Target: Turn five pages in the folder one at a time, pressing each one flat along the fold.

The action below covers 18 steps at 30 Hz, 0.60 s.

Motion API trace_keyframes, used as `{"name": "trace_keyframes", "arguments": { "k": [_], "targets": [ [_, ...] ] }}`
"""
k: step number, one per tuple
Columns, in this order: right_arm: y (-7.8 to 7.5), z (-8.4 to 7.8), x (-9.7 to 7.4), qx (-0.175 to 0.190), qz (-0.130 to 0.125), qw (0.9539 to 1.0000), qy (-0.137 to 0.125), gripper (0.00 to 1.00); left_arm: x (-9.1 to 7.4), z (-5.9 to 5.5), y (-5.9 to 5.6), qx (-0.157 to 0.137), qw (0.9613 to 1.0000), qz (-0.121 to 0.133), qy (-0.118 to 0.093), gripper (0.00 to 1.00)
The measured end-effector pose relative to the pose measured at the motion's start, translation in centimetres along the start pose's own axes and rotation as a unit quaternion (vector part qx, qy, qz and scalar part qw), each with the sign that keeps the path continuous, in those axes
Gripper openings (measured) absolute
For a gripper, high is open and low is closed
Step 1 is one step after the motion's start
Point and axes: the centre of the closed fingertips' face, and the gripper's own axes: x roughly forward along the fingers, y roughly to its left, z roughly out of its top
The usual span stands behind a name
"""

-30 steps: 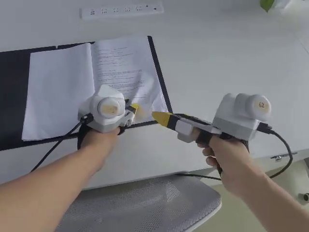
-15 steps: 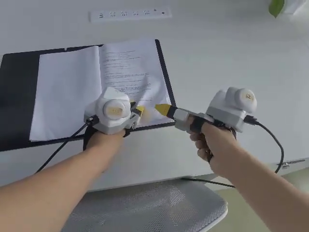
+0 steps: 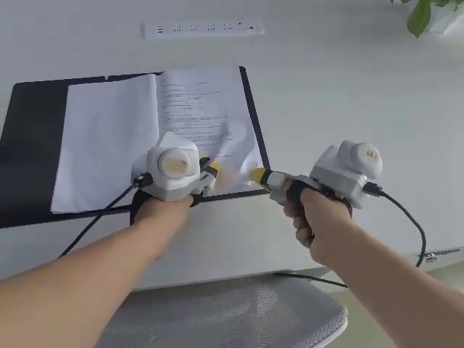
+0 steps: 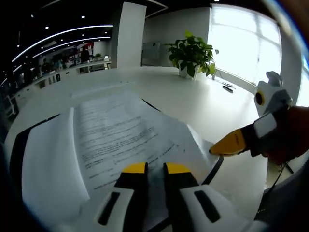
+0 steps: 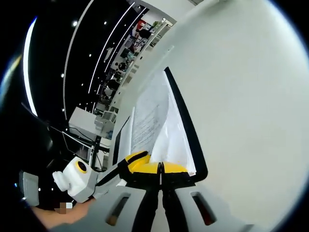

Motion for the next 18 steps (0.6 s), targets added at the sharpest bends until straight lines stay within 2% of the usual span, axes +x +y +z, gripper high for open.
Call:
{"name": "trace_keyframes", "arguments": {
  "k": [2, 4, 5, 7, 8, 9, 12, 18],
  "targets": [
    [0.6, 0.6, -0.2, -0.006, 0.004, 0.9999, -0.012, 0.00, -0.5, 0.2, -0.3, -0.031, 0.9994, -0.013, -0.011, 0.13],
    [1.2, 0.9, -0.3, -0.019, 0.008, 0.9997, -0.013, 0.00, -1.2, 1.1, 0.1, -0.037, 0.9986, -0.011, -0.035, 0.23],
    [1.5, 1.0, -0.3, -0.023, 0.010, 0.9996, -0.013, 0.00, -1.5, 1.3, 0.2, -0.043, 0.9981, -0.015, -0.040, 0.24],
    [2.4, 1.4, -0.4, -0.035, 0.023, 0.9989, -0.021, 0.00, -2.2, 1.4, 0.6, -0.043, 0.9984, -0.013, -0.036, 0.23],
    [2.6, 1.4, -0.5, -0.038, 0.024, 0.9988, -0.022, 0.00, -2.6, 1.7, 0.8, -0.041, 0.9982, -0.012, -0.042, 0.23],
    [3.2, 1.5, -0.5, -0.049, 0.029, 0.9981, -0.023, 0.00, -3.2, 2.2, 1.1, -0.045, 0.9977, -0.013, -0.049, 0.23],
    [4.8, 1.6, -0.8, -0.074, 0.046, 0.9958, -0.029, 0.00, -4.1, 2.3, 2.5, -0.051, 0.9975, -0.006, -0.049, 0.24],
    [7.6, 1.9, -1.3, -0.113, 0.073, 0.9901, -0.038, 0.00, -7.4, 2.9, 5.0, -0.058, 0.9966, 0.011, -0.058, 0.27]
  ]
}}
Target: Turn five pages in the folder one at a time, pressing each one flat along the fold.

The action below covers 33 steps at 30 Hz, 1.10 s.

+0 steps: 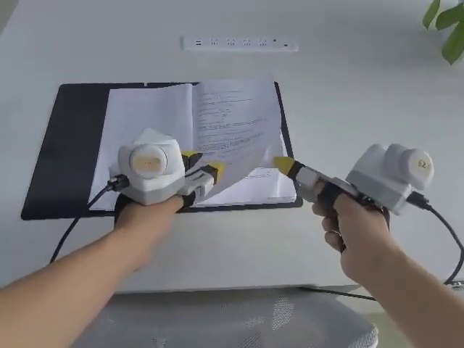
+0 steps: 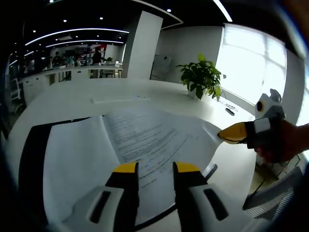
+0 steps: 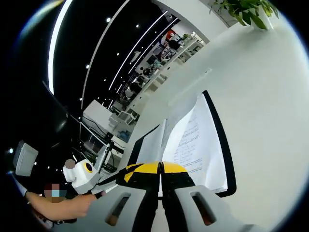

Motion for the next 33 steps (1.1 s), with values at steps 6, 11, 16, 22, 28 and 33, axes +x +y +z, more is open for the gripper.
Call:
{"name": "trace_keyframes", "arguments": {
  "k": [6, 11, 16, 22, 28, 33],
  "targets": [
    [3.5, 0.8, 0.1, -0.045, 0.035, 0.9984, -0.007, 0.00, -3.5, 0.7, 2.8, -0.018, 0.9995, 0.025, -0.010, 0.29],
    [7.5, 0.5, 1.1, -0.091, 0.083, 0.9923, 0.004, 0.00, -6.5, 1.3, 5.5, -0.032, 0.9979, 0.052, -0.022, 0.30],
    [10.5, -0.8, 2.7, -0.138, 0.122, 0.9825, 0.028, 0.00, -9.2, 1.6, 8.0, -0.050, 0.9952, 0.076, -0.035, 0.30],
    [13.9, -3.4, 5.6, -0.185, 0.170, 0.9652, 0.073, 0.00, -12.6, 1.5, 10.5, -0.073, 0.9904, 0.106, -0.051, 0.30],
    [15.4, -6.9, 8.6, -0.207, 0.184, 0.9530, 0.122, 0.00, -15.3, 1.0, 11.9, -0.083, 0.9872, 0.125, -0.054, 0.31],
    [15.2, -9.7, 10.7, -0.210, 0.185, 0.9462, 0.162, 0.00, -17.0, 0.3, 13.0, -0.096, 0.9845, 0.137, -0.053, 0.30]
  ]
}}
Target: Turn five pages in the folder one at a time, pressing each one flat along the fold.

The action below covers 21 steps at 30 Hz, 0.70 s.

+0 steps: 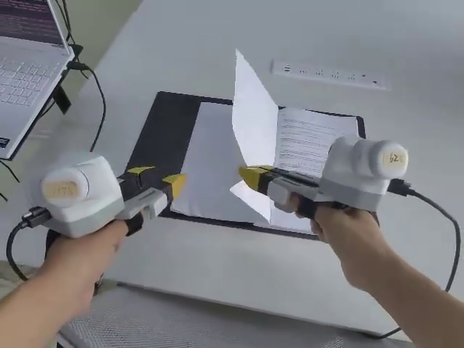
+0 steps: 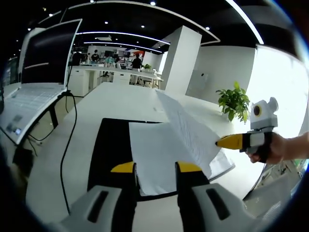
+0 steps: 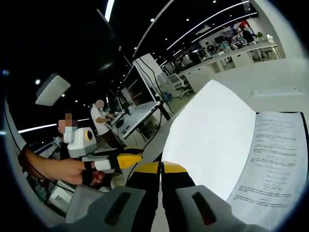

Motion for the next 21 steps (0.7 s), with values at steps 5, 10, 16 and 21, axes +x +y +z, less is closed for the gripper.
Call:
{"name": "trace_keyframes", "arguments": {
  "k": [5, 10, 16, 21],
  "targets": [
    [-0.7, -1.6, 2.2, 0.005, 0.000, 0.9997, 0.023, 0.00, -1.1, -0.2, 1.1, -0.010, 0.9999, 0.010, -0.002, 0.31],
    [-1.3, -3.4, 4.1, 0.007, -0.005, 0.9986, 0.053, 0.00, -1.8, -0.2, 1.4, -0.024, 0.9997, 0.010, -0.004, 0.30],
    [-2.2, -5.0, 6.2, 0.020, -0.005, 0.9970, 0.074, 0.00, -2.4, -0.4, 1.7, -0.034, 0.9994, 0.011, -0.003, 0.30],
    [-2.4, -5.9, 7.7, 0.025, -0.006, 0.9959, 0.087, 0.00, -2.6, -0.5, 1.9, -0.038, 0.9992, 0.010, -0.002, 0.30]
  ]
}}
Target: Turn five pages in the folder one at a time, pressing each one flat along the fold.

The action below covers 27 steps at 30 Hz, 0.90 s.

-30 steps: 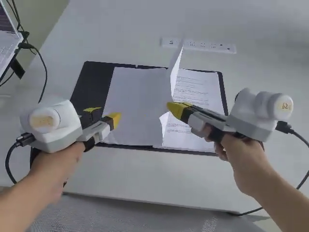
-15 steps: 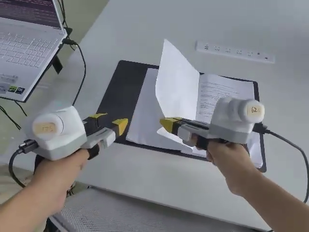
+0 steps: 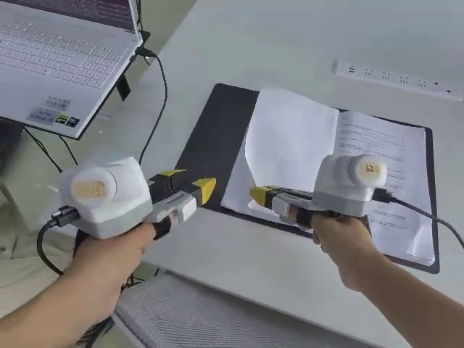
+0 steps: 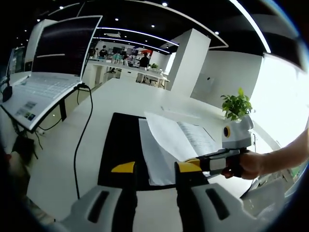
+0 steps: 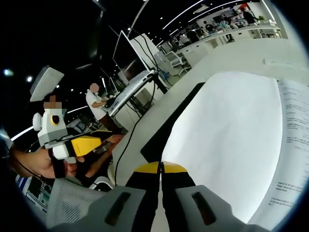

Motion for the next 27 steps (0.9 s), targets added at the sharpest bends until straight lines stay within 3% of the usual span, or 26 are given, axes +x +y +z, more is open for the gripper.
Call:
{"name": "trace_keyframes", "arguments": {
  "k": [17, 27],
  "targets": [
    [-1.0, -2.2, 3.2, 0.016, -0.015, 0.9991, 0.037, 0.00, -0.1, -0.8, 0.6, -0.002, 0.9999, -0.003, 0.010, 0.29],
    [-1.5, -3.4, 4.1, 0.043, -0.019, 0.9980, 0.041, 0.00, 0.2, -1.2, 0.4, 0.002, 0.9998, -0.009, 0.018, 0.27]
  ]
}}
